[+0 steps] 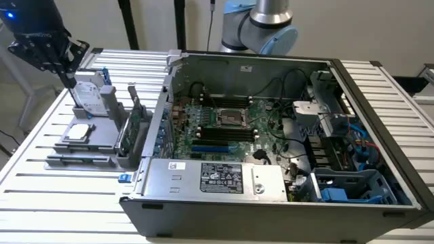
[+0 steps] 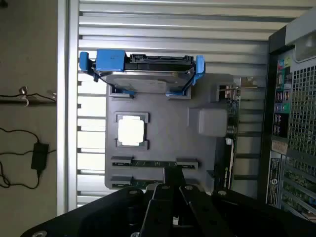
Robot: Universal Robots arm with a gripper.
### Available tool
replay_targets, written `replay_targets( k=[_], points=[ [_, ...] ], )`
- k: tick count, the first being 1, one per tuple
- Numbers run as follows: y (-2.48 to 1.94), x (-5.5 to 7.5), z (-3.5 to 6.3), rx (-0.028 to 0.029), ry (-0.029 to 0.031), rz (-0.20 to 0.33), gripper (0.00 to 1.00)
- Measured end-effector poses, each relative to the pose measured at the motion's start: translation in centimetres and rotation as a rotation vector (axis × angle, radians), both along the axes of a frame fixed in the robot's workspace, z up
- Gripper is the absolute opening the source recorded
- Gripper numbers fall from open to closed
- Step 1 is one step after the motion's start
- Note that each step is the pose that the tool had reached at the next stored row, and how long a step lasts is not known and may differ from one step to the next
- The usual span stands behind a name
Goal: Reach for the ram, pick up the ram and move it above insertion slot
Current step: 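Reach for the ram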
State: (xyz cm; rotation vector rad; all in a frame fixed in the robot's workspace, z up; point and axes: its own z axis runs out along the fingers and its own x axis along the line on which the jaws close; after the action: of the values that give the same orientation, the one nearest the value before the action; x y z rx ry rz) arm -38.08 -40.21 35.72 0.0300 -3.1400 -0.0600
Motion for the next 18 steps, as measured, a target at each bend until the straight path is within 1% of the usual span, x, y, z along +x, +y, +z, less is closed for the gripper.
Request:
replay_targets(
  k=[11,14,15,16,18],
  points=[
    [-0.03,0.0,0.0,0.0,-0.0001,0.0,0.11],
    [-0.68,0.2,-0.01,0.0008,0.001,0.0,0.11],
    [-1.0,0.3,-0.03,0.0009,0.0009,0.0,0.11],
    [-1.36,0.3,-0.04,0.0009,0.0011,0.0,0.11],
    [-2.29,0.3,-0.13,0.001,0.0009,0.0,0.11]
  ],
)
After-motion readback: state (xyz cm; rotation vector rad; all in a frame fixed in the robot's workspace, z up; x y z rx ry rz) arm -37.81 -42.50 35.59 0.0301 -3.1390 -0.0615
